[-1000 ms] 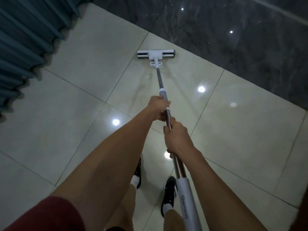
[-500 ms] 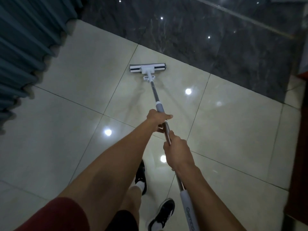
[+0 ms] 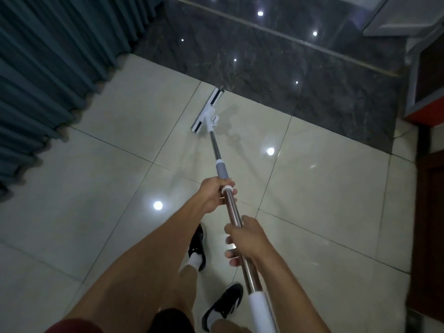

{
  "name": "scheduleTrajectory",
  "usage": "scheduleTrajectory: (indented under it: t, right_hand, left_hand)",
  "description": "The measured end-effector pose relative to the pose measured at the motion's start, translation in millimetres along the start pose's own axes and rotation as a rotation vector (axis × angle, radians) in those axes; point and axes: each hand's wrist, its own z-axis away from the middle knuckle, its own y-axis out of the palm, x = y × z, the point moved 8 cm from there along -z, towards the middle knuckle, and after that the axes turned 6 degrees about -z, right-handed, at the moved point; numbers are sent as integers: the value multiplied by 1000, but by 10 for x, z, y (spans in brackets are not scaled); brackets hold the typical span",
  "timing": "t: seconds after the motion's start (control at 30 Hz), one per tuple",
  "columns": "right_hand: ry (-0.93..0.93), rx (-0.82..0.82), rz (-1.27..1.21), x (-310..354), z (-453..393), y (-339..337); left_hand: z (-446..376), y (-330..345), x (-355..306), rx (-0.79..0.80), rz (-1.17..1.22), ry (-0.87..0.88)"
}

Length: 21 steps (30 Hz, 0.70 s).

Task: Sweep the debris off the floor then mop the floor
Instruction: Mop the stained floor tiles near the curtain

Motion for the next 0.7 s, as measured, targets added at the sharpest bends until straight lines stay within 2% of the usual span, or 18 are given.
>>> scheduleTrajectory:
  t: [0.03, 0.07, 0.23, 0.33, 0.5, 0.6, 0.7]
  right_hand:
    - [26, 69, -111, -26, 82, 25]
    - [-16, 81, -85, -12, 143, 11]
    - [-181, -40, 167, -48, 379, -62]
    - [-205, -63, 308, -150, 521, -39]
    - [-291, -68, 544, -187, 583, 103]
    - [-385, -100, 723, -142, 619, 144]
    - [-469, -149, 874, -100, 634, 226]
  left_hand:
    - [78, 20, 26, 25, 28, 20]
    - [156, 38, 53, 38, 48, 35]
    - [420, 22, 234, 17, 3, 41]
    - [490, -43, 339, -58, -108, 13]
    - [475, -303, 345, -283, -239, 13]
    - [419, -372, 412, -290, -223, 8]
    - [379, -438, 511, -241, -94, -2]
